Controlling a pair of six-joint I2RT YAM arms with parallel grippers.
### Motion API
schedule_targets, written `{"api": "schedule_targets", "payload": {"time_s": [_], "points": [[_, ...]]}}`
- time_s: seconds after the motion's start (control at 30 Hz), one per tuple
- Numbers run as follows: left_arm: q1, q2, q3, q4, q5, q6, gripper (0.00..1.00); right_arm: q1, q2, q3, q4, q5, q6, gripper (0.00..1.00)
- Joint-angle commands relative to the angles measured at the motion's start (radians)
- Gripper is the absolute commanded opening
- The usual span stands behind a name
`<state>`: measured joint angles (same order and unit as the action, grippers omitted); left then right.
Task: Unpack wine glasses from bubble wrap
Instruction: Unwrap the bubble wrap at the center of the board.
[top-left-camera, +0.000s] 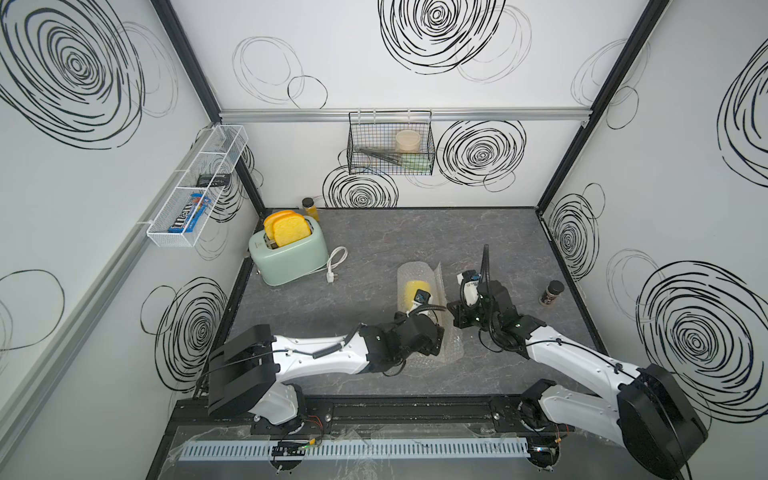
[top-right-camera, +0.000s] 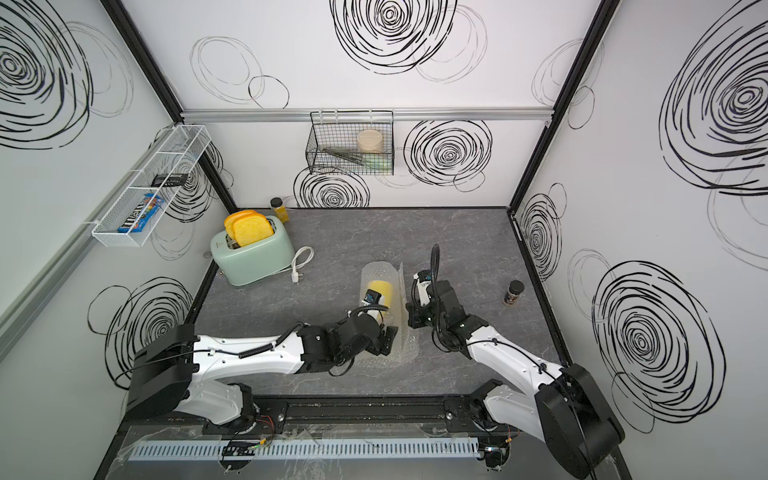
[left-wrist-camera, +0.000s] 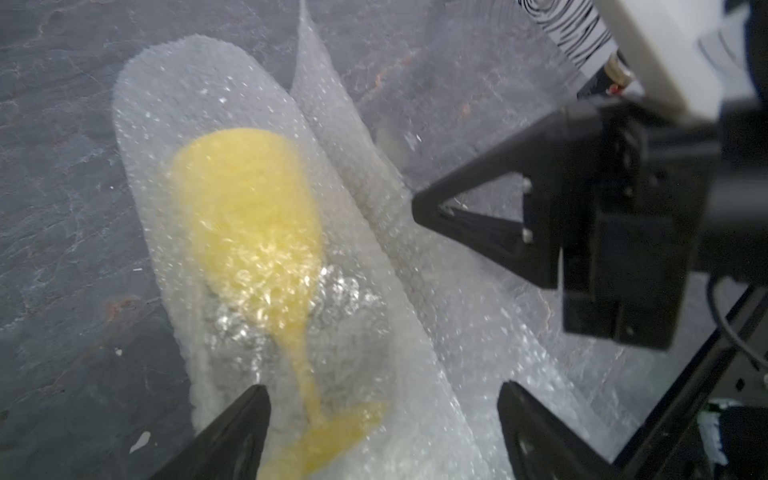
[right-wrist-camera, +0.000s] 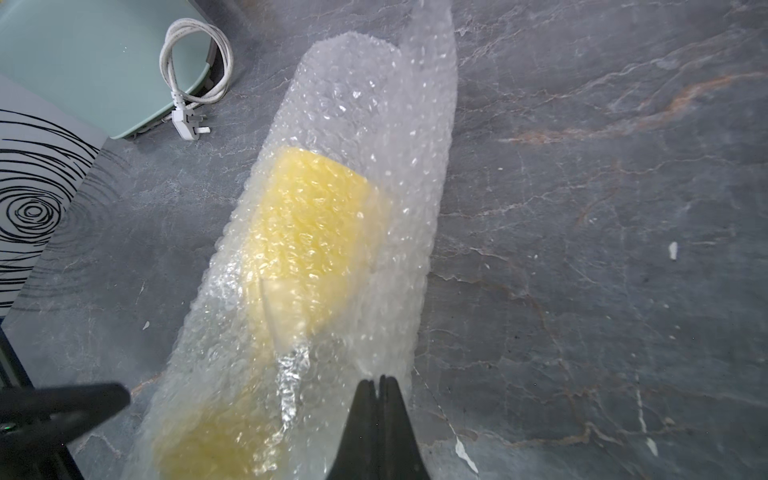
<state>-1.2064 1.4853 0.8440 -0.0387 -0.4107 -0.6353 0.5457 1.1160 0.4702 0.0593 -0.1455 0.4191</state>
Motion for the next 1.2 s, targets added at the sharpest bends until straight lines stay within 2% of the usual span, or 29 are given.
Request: {"api": "schedule_targets", "payload": {"time_s": [0.0, 0.23, 0.5, 0.67, 0.77, 0.9, 1.17], "points": [[-0.040, 0.033, 0.014, -0.100, -0.101, 0.009, 0.91, -0.003, -0.018, -0.017, 0.027, -0.003, 0.014, 0.00], [-0.029, 0.104, -0.014, -0.075, -0.133, 0.002, 0.88, -0.003, -0.016, -0.028, 0.040, -0.008, 0.014, 0.00], [-0.003, 0.076, -0.043, -0.041, -0.105, -0.003, 0.54, -0.004, -0.030, -0.046, 0.051, 0.004, 0.014, 0.00], [0.013, -0.005, -0.080, -0.021, -0.094, -0.023, 0.41, -0.007, -0.017, -0.055, 0.056, 0.004, 0.010, 0.00], [0.039, -0.067, -0.126, 0.009, -0.074, -0.048, 0.28, -0.009, -0.010, -0.060, 0.060, 0.007, 0.008, 0.00], [0.102, -0.184, -0.229, 0.072, -0.039, -0.112, 0.26, -0.013, -0.012, -0.069, 0.063, 0.011, 0.009, 0.00], [0.252, -0.445, -0.493, 0.285, 0.111, -0.213, 0.27, -0.029, -0.021, -0.117, 0.092, 0.028, 0.026, 0.00]]}}
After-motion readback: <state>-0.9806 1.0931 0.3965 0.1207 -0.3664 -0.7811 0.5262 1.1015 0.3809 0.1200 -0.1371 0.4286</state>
